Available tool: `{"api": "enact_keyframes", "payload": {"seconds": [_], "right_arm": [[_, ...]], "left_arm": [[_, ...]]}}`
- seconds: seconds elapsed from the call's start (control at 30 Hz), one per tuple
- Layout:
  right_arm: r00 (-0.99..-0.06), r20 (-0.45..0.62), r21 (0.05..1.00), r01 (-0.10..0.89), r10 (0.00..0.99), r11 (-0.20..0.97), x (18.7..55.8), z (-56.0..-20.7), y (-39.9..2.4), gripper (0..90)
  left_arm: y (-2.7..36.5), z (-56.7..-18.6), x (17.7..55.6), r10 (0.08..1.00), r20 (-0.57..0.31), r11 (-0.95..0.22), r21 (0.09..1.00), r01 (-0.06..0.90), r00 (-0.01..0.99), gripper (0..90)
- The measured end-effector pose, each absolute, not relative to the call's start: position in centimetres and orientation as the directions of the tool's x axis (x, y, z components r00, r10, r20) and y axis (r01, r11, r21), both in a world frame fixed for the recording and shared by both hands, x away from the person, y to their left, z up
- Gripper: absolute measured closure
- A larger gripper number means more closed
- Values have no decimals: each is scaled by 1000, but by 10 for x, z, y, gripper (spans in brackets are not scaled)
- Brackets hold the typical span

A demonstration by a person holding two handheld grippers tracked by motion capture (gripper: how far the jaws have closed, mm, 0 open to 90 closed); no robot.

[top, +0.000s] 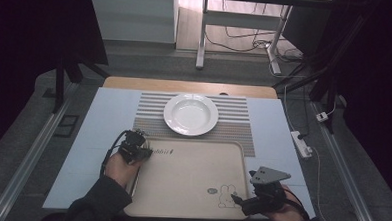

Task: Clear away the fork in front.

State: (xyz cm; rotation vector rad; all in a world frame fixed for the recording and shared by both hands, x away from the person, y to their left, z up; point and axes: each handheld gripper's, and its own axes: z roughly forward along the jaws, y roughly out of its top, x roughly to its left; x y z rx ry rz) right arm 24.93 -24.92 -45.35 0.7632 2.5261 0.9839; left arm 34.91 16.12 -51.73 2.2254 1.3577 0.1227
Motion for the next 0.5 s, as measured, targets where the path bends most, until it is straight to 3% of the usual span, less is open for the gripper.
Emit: {"api": "enact_keyframes", "payload": {"seconds": [0.13,0.3,0.5], "right_arm": [[-800,-92,699,372,593,611,250,-454,-250,67],[-782,-81,700,396,618,594,250,-454,-253,60],[-744,-82,709,424,663,564,247,-454,-260,32]], "left_arm": [[161,-510,343,816,-190,-387,521,761,545,735],[165,-490,324,755,-197,-419,589,691,626,506],[185,-470,289,696,-255,-356,689,631,671,252]]}}
